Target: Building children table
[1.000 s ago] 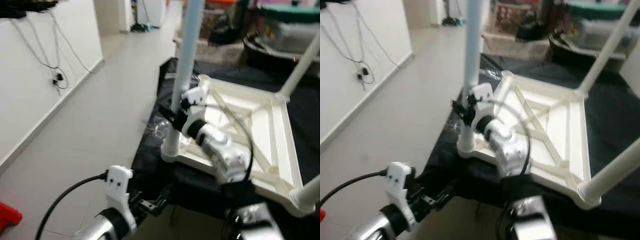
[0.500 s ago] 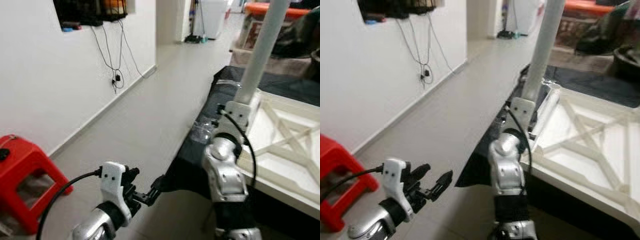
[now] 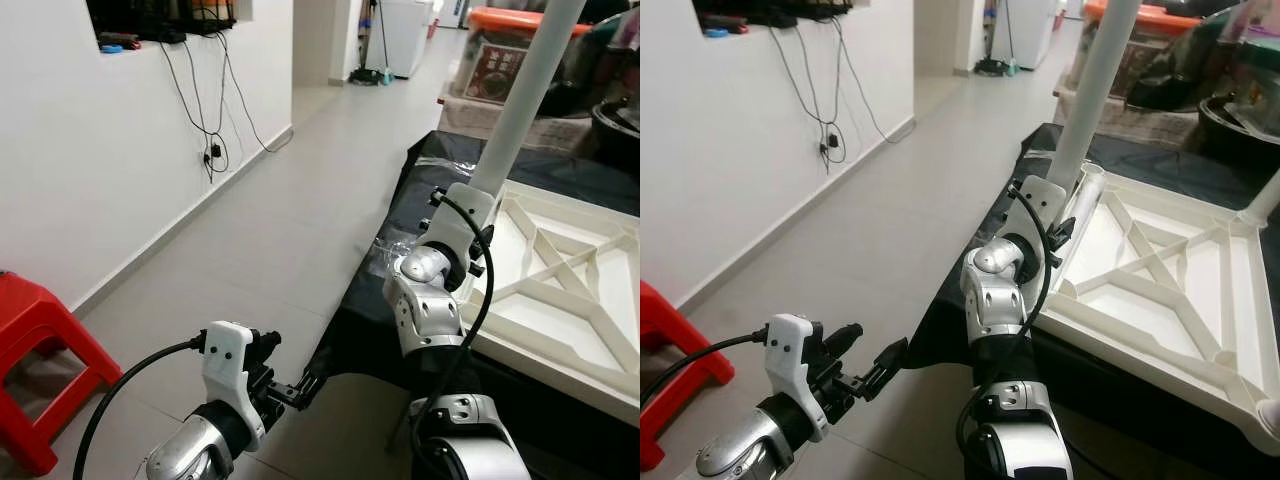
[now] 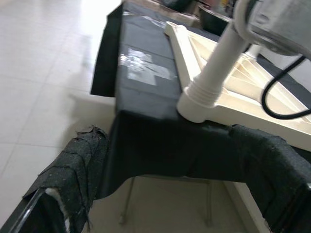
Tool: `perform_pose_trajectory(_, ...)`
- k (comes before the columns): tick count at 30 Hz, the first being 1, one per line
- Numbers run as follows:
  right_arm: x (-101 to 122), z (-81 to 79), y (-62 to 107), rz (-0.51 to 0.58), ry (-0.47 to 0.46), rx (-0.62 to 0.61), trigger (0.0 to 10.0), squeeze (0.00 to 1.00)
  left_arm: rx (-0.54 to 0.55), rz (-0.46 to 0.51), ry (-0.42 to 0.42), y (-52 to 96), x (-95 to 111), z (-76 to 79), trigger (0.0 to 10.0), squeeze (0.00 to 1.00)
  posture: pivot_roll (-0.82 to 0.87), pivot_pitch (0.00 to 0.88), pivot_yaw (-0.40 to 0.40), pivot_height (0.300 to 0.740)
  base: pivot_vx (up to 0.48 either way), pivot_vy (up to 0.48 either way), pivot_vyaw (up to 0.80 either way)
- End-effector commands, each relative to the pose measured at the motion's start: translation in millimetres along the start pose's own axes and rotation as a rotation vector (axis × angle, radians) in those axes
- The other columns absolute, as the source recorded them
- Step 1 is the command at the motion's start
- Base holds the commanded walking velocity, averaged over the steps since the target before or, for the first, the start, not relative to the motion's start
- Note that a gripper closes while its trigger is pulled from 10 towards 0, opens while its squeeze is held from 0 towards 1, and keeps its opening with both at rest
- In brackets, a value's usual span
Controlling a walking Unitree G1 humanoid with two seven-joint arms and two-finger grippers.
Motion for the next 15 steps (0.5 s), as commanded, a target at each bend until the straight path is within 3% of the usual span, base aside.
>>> perform_pose_trajectory(1, -31.5, -12.9, 17.8, -0.155, 0.022, 0.03, 10.0, 0.0, -0.012, -0.022, -0.007, 0.5, -6.5, 1.3, 10.0, 0.0, 0.09, 0.05, -0.062, 0.74, 0.0, 0.0, 0.0)
perform_pose_trajectory(6, -30.8, -18.4, 17.6, -0.153, 0.015, 0.042, 10.0, 0.0, -0.014, -0.025, -0.006, 0.8, -8.7, 2.5, 10.0, 0.0, 0.09, 0.045, -0.064, 0.74, 0.0, 0.0, 0.0)
perform_pose_trajectory(7, -29.8, -21.3, 17.2, -0.151, 0.008, 0.048, 10.0, 0.27, -0.015, -0.026, -0.004, 0.8, -9.6, 3.0, 10.0, 0.0, 0.09, 0.038, -0.064, 0.74, 0.0, 0.0, 0.0)
perform_pose_trajectory(9, -29.1, -22.9, 16.9, -0.15, 0.004, 0.052, 10.0, 0.27, -0.015, -0.026, -0.003, 0.6, -10.1, 3.2, 10.0, 0.0, 0.09, 0.038, -0.065, 0.74, 0.0, 0.0, 0.0)
perform_pose_trajectory(10, -27.9, -25.3, 17.0, -0.148, -0.002, 0.067, 10.0, 1.0, -0.015, -0.027, -0.002, 0.6, -10.8, 3.5, 10.0, 0.0, 0.09, 0.036, -0.068, 0.74, 0.0, 0.0, 0.0)
perform_pose_trajectory(15, -23.0, -31.0, 18.5, -0.142, -0.034, 0.116, 10.0, 1.0, -0.013, -0.033, -0.007, 0.9, -12.5, 3.3, 10.0, 0.0, 0.09, 0.036, -0.068, 0.74, 0.0, 0.0, 0.0)
Point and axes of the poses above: a point about 5 cm out from each wrist's last joint towards the gripper, its own y axis pointing back from the gripper into the wrist, its own x axis along the axis of the wrist's last joint, z = x × y, the point moved 2 cm from there along -y, pointing out of the wrist towards the gripper, and after that the axes turned 5 degrees about -y, right-handed, at the moved point
